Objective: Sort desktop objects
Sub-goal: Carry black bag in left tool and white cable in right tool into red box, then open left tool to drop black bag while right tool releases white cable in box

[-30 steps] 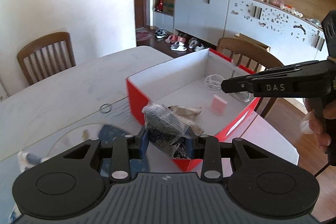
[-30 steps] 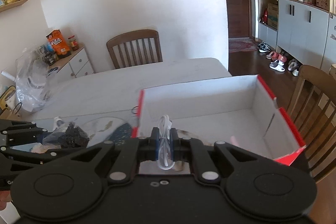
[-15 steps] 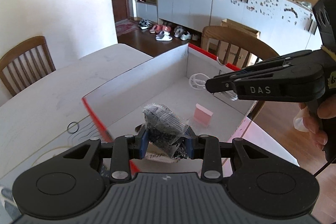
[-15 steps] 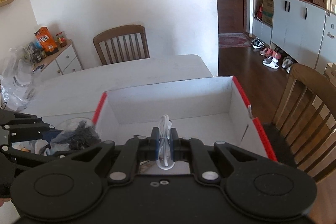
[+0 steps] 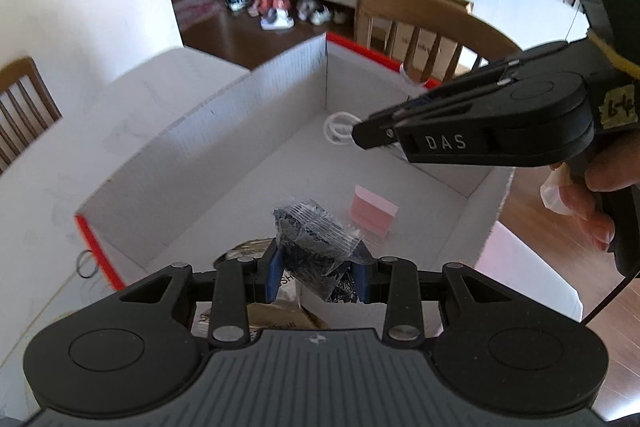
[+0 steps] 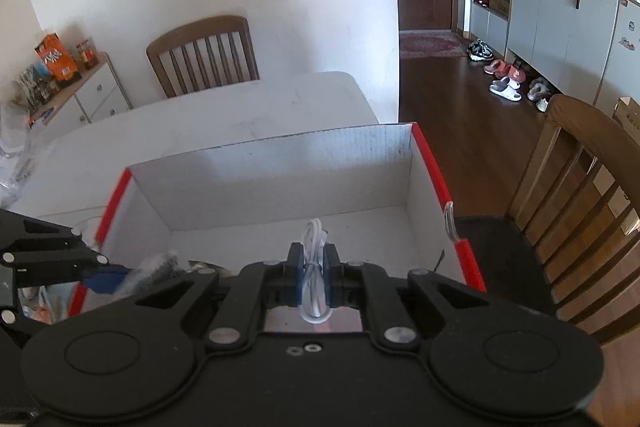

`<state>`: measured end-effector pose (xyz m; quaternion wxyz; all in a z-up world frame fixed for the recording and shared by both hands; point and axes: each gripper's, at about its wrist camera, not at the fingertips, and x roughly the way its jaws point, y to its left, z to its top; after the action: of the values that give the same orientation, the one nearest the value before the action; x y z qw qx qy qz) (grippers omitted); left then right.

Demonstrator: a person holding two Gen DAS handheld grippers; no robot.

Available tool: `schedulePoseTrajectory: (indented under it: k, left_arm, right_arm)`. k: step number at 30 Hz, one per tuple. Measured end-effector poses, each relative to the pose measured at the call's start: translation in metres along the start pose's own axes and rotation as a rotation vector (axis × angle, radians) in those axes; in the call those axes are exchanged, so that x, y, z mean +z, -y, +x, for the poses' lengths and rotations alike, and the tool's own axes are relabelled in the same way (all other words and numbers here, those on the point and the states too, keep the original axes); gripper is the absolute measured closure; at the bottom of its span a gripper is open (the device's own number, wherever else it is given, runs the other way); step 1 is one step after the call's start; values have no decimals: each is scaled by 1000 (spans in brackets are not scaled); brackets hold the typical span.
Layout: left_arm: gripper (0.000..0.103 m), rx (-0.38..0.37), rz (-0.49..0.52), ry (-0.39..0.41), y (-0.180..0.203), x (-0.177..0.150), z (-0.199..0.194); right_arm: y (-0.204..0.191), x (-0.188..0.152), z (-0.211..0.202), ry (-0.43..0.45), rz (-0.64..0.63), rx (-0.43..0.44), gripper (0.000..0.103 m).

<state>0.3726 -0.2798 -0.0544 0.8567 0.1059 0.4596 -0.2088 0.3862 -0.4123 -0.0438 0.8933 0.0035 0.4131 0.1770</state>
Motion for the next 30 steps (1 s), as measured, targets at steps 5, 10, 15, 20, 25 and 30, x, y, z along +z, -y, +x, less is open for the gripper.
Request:
schedulePoseTrajectory:
  k: [5, 10, 15, 20, 25, 30]
  left_arm:
    - [69, -26, -14, -72, -5, 10, 22]
    - [69, -36, -6, -119, -3, 15, 39]
    - [69, -41, 7, -155, -3, 16, 53]
    - [69, -45, 26, -184, -1, 15, 62]
    - [69, -58, 33, -205, -3, 15, 68]
    - [69, -69, 17, -221, -8, 15, 71]
  right_arm:
    - [5, 7, 22, -62, -6, 4, 94]
    - [14, 10, 42, -123, 29, -1, 94]
    - [17, 11, 58, -192, 35, -7, 94]
    - [14, 7, 69, -267, 22, -22, 94]
    - [6, 6, 75, -309, -14, -35, 94]
    - [2, 6, 79, -329, -14, -39, 89]
